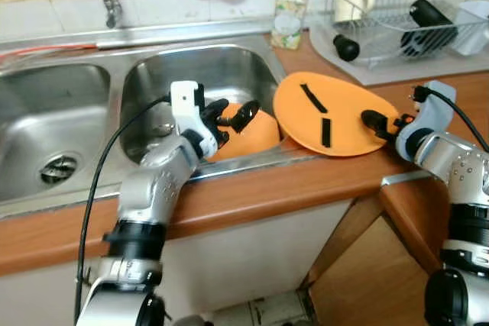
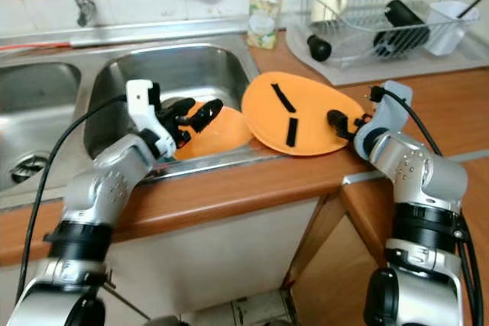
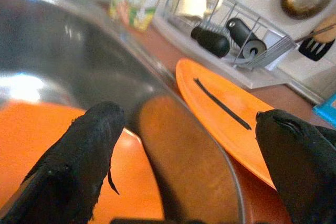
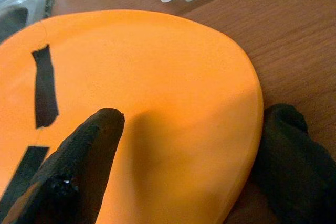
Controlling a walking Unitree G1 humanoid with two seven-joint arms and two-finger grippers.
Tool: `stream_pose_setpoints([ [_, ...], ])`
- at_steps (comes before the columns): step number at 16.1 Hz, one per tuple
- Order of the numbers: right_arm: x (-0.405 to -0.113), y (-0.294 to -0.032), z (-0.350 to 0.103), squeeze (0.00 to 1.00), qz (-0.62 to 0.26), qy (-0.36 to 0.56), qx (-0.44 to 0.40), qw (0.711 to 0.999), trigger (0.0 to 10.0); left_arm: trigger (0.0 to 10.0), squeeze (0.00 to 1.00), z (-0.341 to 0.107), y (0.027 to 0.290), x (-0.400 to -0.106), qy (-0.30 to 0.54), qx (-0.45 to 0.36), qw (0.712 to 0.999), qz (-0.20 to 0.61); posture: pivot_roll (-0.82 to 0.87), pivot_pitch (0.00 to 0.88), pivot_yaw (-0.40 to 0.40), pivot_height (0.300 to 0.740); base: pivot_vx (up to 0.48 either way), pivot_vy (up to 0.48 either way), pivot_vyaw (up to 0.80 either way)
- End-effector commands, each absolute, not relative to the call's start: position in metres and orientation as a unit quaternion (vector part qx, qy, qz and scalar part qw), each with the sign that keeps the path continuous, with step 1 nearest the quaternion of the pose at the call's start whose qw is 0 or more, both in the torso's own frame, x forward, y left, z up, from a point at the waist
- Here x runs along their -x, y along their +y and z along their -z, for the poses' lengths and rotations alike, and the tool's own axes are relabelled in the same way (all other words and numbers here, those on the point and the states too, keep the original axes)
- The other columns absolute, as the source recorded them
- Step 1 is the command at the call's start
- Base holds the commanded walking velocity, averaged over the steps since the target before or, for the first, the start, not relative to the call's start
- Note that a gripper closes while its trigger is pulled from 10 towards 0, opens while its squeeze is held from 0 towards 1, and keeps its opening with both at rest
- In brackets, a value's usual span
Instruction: Kitchen organization
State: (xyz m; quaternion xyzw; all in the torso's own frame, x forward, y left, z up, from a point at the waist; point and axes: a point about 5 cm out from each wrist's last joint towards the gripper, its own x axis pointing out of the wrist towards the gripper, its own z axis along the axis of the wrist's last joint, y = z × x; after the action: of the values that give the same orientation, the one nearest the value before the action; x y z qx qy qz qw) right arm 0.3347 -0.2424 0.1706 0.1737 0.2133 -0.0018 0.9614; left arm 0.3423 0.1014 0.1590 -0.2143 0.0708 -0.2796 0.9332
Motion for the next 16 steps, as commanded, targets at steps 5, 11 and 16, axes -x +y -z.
stream_pose_setpoints([
  [5,-0.326,-0.221,-0.168,0.00,-0.042,0.230,-0.200,0.952,10.0,10.0,0.00,-0.144,0.082,-0.358,0.139,0.313,0.898,0.277,-0.06,0.000,0.038,0.740,0.000,0.000,0.00],
  [11,-0.323,-0.206,-0.174,0.00,-0.072,0.228,-0.198,0.951,10.0,10.0,0.00,-0.130,0.069,-0.367,0.189,0.307,0.892,0.272,-0.06,0.000,0.043,0.740,0.000,0.000,0.00],
  [16,-0.322,-0.195,-0.182,0.00,-0.105,0.210,-0.194,0.952,10.0,10.0,0.00,-0.139,0.066,-0.373,0.159,0.356,0.876,0.284,-0.06,0.000,0.047,0.740,0.000,0.000,0.00],
])
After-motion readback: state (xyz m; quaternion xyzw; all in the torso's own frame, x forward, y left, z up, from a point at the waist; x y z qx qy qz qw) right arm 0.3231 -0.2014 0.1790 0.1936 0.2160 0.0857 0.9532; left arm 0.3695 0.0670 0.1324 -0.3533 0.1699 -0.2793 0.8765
